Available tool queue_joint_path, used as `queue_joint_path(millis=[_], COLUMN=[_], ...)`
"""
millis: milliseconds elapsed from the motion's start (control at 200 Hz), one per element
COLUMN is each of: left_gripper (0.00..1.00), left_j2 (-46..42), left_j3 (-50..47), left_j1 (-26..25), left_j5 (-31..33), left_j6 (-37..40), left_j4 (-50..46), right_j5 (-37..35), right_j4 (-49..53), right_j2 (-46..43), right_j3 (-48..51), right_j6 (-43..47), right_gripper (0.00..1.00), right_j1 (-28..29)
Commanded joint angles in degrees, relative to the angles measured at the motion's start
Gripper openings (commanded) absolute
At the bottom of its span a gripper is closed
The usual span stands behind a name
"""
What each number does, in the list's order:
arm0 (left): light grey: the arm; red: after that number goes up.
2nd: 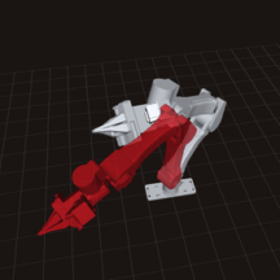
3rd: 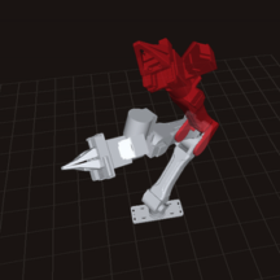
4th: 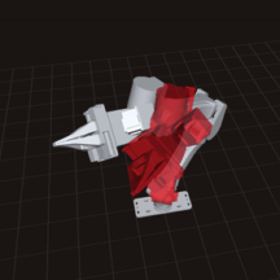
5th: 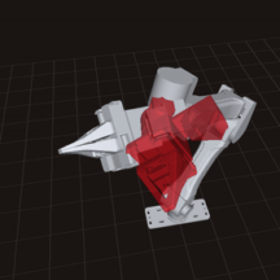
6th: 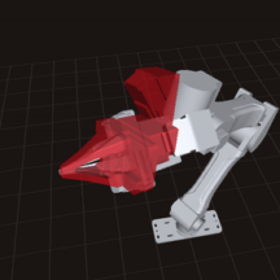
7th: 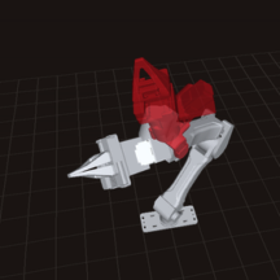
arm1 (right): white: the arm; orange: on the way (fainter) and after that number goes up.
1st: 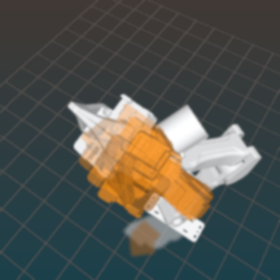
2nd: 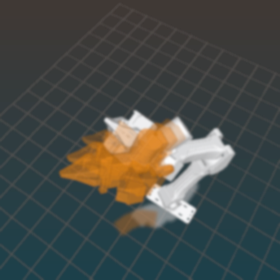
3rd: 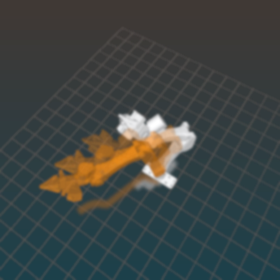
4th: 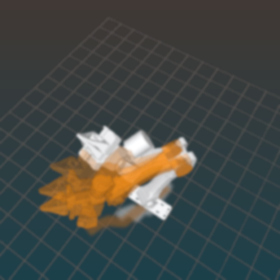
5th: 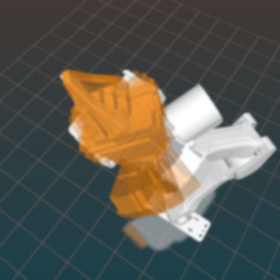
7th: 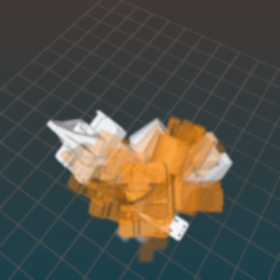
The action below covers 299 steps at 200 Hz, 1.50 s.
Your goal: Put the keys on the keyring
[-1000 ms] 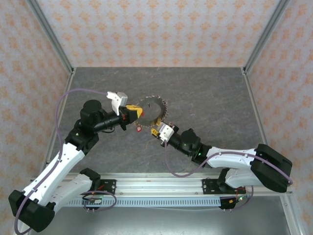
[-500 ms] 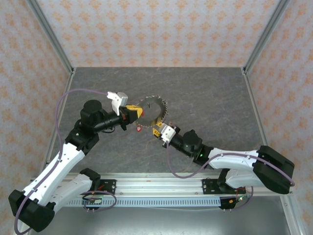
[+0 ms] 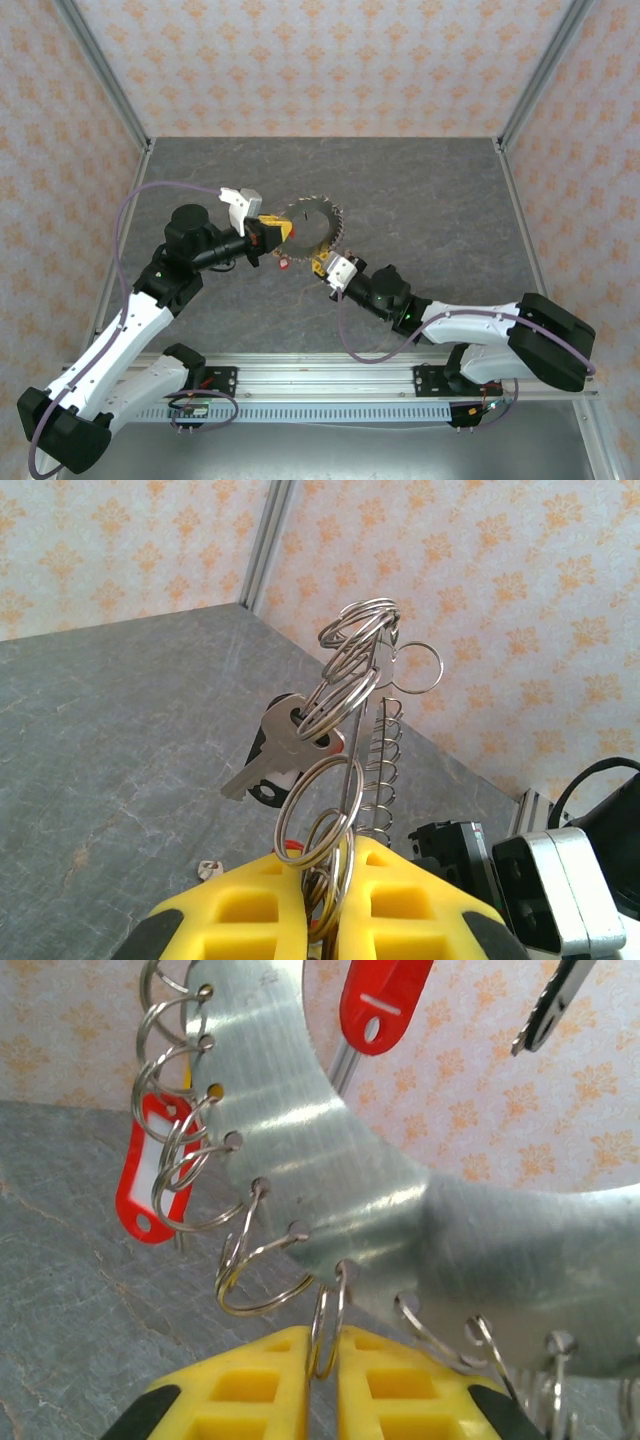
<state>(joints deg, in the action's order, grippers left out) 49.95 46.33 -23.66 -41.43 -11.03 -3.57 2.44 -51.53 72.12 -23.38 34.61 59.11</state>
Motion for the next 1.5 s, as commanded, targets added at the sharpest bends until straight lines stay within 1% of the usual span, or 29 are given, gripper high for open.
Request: queue_joint_path(millis=[0, 170, 230, 295, 335, 365, 465, 596, 651, 656, 686, 766, 851, 886, 926, 956, 1036, 1076, 1136, 1191, 1216, 1296, 1346, 1456, 1491], left_gripper=[0.0, 0.0, 0.0, 0.0, 0.0, 0.0, 0.0, 0.0, 0.02, 0.02, 0.03, 0.05, 0.15, 0.15, 0.15, 0.16, 0.23, 0.23, 0.24, 0.3, 0.32, 0.34, 0.38, 0.39, 0.41], left_j2=[-1.7, -1.7, -1.7, -1.7, -1.7, -1.7, -1.7, -1.06, -0.21, -0.12, 0.53, 2.38, 3.84, 4.21, 4.49, 4.54, 4.32, 4.04, 3.62, 3.44, 3.4, 3.48, 3.7, 4.51, 4.83], left_j3=[1.26, 0.79, 0.64, 0.66, 0.7, 0.69, 0.55, 0.28, 0.52, 0.61, 0.65, 0.64, 0.37, -0.21, -0.99, -1.7, -4.26, -5.7, -8.07, -9.87, -10.58, -12.22, -13.19, -15.19, -15.78], left_j1=[-0.33, -0.31, -0.33, -0.29, -0.32, -0.31, -0.31, -0.33, -0.29, -0.31, -0.3, -0.33, -0.34, -0.36, -0.38, -0.33, -0.35, -0.41, -0.4, -0.33, -0.41, -0.45, -0.42, -0.52, -0.56], left_j5=[0.74, 1.02, 1.16, 1.43, 1.76, 2.1, 4.13, 9.15, 10.59, 10.76, 11.45, 12.25, 14.62, 14.96, 15.91, 16.78, 17.49, 18.03, 17.62, 17.78, 17.62, 17.69, 17.58, 17.03, 17.04], left_j6=[-0.36, -0.93, -1.1, -1.18, -1.34, -1.45, -2.46, -4.99, -6.53, -6.76, -7.98, -11.19, -15.99, -17.63, -19.26, -22.14, -25.45, -27.05, -28.41, -29.73, -30.04, -30.46, -30.58, -30.81, -30.9], left_j4=[1.54, 2.19, 2.2, 2.18, 2.2, 2.2, 1.98, 0.06, -1.34, -1.47, -2.08, -3.7, -6.56, -7.08, -8.01, -8.91, -9.05, -8.97, -7.36, -6.56, -6.17, -5.89, -5.42, -4.2, -3.98], right_j5=[-0.94, -0.68, -0.59, -0.58, -0.5, -0.63, -0.68, -0.66, -0.77, -0.77, -0.68, -0.46, 0.62, 1.25, 2.75, 4.12, 7.75, 9.28, 11.41, 13.64, 14.57, 17.0, 18.43, 20.12, 19.88], right_j4=[-3.4, -3.32, -2.87, -2.09, -1.77, -1.48, 0.85, 6.08, 8.01, 8.24, 8.81, 11.71, 16.45, 18.21, 19.96, 21.32, 24.76, 26.36, 27.36, 28.66, 29.27, 31.24, 31.93, 32.65, 32.97], right_j2=[-0.4, -1.0, -1.06, -1.19, -1.35, -1.44, -2.19, -4.0, -4.0, -5.23, -5.92, -6.62, -6.9, -6.82, -6.67, -6.64, -6.09, -5.63, -4.83, -4.62, -3.0, -1.15, 0.03, 2.72, 3.73], right_j3=[-1.24, -0.82, -0.82, -0.75, -0.71, -0.64, -0.71, -1.44, -1.56, -1.58, -1.58, -2.37, -4.17, -4.91, -5.53, -6.07, -7.39, -7.96, -8.43, -9.23, -9.67, -11.17, -11.93, -13.55, -14.15], right_j6=[0.04, -0.85, -0.78, -0.68, -0.6, -0.6, -0.42, -2.43, -3.49, -3.63, -4.2, -5.39, -6.94, -7.73, -8.43, -8.82, -10.42, -10.93, -11.96, -12.24, -12.28, -11.82, -11.66, -11.06, -11.03], right_gripper=[0.13, 0.13, 0.07, 0.05, 0.01, 0.0, 0.0, 0.0, 0.0, 0.0, 0.0, 0.0, 0.0, 0.0, 0.0, 0.0, 0.0, 0.0, 0.0, 0.0, 0.0, 0.0, 0.0, 0.0, 0.0], right_j1=[0.37, 0.39, 0.4, 0.39, 0.39, 0.35, 0.39, 0.39, 0.39, 0.39, 0.39, 0.31, -0.15, -0.46, -0.91, -1.3, -2.6, -3.3, -4.39, -5.33, -5.74, -6.8, -7.4, -8.0, -8.13])
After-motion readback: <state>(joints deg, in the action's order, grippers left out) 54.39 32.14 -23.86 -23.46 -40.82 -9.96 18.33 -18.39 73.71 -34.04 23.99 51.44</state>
